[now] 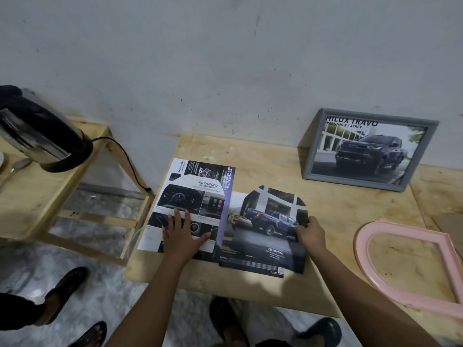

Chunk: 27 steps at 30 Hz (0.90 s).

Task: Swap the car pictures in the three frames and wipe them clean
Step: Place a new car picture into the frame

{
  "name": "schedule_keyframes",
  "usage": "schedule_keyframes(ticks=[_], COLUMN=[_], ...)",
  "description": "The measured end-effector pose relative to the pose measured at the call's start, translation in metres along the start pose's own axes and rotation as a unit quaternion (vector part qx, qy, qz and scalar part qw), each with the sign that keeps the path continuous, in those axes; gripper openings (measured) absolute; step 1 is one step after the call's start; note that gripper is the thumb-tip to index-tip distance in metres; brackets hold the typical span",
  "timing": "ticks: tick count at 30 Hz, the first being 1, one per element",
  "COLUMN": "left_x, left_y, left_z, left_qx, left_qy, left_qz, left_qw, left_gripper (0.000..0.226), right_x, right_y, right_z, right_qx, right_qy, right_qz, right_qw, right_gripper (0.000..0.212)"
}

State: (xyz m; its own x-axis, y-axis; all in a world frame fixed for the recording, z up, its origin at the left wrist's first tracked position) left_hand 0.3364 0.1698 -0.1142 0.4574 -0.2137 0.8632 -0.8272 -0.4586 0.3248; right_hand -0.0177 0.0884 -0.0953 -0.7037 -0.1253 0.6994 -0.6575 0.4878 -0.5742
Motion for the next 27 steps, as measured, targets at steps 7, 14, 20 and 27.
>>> schedule_keyframes(ticks=[7,14,20,27], left_x=[0.001,0.007,0.014,0.007], left_y=[0.003,0.008,0.048,0.19], left_z=[0.0,-0.006,-0.012,-0.031], left_qx=[0.014,0.025,0.029,-0.018], left_qy=[0.02,0.064,0.091,-0.043], left_qz=[0.0,0.048,0.02,-0.292], left_qw=[1.0,0.996,0.995,0.955], left_gripper=[0.093,0.09,0.075,0.034], right_x=[0.006,0.02,0.047,0.117], right_y=[0.01,0.015,0.017,0.002], right_z=[0.007,0.01,0.02,0.026], right_qx=[0.003,0.006,0.02,0.104], right_qy=[0.001,0.001,-0.023,-0.063], right_qz=[0.029,0.091,0.133,0.157], right_qw=[1.0,0.996,0.991,0.98], right_gripper=[0.014,0.005,0.002,0.012])
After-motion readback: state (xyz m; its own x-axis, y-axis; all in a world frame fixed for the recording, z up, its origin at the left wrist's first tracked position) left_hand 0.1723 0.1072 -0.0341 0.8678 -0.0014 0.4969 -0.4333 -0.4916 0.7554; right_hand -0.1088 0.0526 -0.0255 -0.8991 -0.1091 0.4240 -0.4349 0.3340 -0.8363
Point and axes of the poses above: each hand's wrist, its own z-axis towards the middle knuckle, its own x-axis out of the back of the hand, y = z × x, the point moved 9 cm from there along z, towards the middle knuckle, and after that the axes turned 3 degrees about -z, right-handed, at the moved point
